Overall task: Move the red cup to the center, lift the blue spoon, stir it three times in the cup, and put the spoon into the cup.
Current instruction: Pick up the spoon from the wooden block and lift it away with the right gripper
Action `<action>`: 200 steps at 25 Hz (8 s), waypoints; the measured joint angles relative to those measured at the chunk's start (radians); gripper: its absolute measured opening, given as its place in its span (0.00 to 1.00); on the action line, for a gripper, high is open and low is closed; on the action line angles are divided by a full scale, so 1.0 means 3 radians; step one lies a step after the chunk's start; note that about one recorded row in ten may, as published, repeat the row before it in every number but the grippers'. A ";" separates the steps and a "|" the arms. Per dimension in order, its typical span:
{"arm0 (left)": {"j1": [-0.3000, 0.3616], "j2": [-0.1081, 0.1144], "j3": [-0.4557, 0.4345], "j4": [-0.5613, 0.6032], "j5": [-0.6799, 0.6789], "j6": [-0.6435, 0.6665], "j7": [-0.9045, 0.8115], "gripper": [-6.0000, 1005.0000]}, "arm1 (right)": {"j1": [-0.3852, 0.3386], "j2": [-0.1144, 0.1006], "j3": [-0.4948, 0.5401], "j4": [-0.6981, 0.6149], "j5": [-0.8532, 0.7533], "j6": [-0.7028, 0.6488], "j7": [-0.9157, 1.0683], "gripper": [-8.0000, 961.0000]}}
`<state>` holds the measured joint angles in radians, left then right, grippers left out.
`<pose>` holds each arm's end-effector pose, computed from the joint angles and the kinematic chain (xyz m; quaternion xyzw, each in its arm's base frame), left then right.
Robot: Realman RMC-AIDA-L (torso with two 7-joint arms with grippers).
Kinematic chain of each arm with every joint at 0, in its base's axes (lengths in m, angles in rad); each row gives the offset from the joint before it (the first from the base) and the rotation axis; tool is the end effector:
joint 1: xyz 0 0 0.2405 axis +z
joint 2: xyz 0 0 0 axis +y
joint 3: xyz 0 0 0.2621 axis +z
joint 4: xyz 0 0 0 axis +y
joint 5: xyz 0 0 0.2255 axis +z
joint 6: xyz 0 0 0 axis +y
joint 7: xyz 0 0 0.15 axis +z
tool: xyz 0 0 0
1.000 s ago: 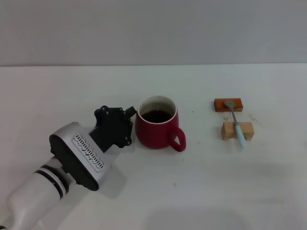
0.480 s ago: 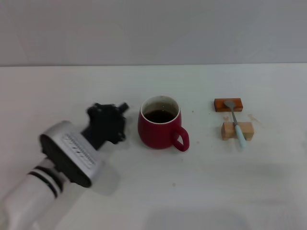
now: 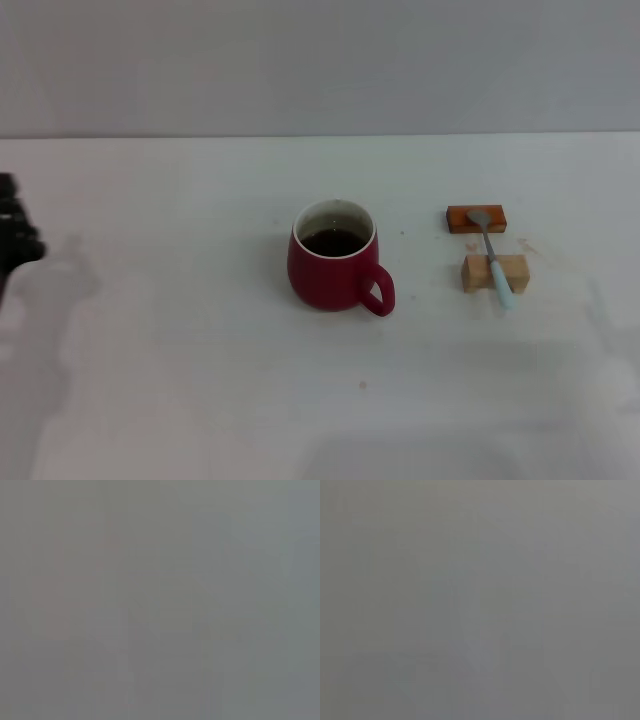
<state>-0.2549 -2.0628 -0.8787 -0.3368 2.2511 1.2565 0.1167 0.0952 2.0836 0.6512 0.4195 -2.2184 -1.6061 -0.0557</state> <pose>-0.3535 0.3041 -0.0134 -0.6523 -0.1828 -0.2703 0.6842 0.3194 0.2309 -0.0249 -0.6215 0.1448 0.3985 0.6588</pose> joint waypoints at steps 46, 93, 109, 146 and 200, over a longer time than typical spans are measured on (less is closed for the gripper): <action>-0.0128 -0.0006 -0.0433 0.0300 -0.0017 -0.0274 -0.0338 0.85 | 0.0318 0.0024 -0.0410 0.0104 0.0027 0.1547 0.0035 0.86; -0.0112 -0.0004 -0.0426 0.0300 0.0012 -0.0241 -0.0338 0.85 | 0.0401 0.0009 -0.0422 0.0206 0.0086 0.1984 0.0258 0.86; -0.0120 -0.0002 -0.0430 0.0305 -0.0009 -0.0236 -0.0338 0.85 | 0.0435 0.0008 -0.0422 0.0204 0.0090 0.1976 0.0237 0.86; -0.0095 -0.0007 -0.0429 0.0299 0.0008 -0.0200 -0.0350 0.85 | 0.0475 0.0014 -0.0415 0.0166 0.0107 0.2041 0.0258 0.86; -0.0091 -0.0001 -0.0426 0.0299 0.0013 -0.0184 -0.0338 0.85 | 0.0530 0.0019 -0.0417 0.0163 0.0113 0.2196 0.0299 0.49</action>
<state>-0.2823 -2.0631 -1.0064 -0.2470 2.2550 1.2014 0.0154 0.2543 2.0892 0.5261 0.4685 -2.1843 -0.9474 0.0338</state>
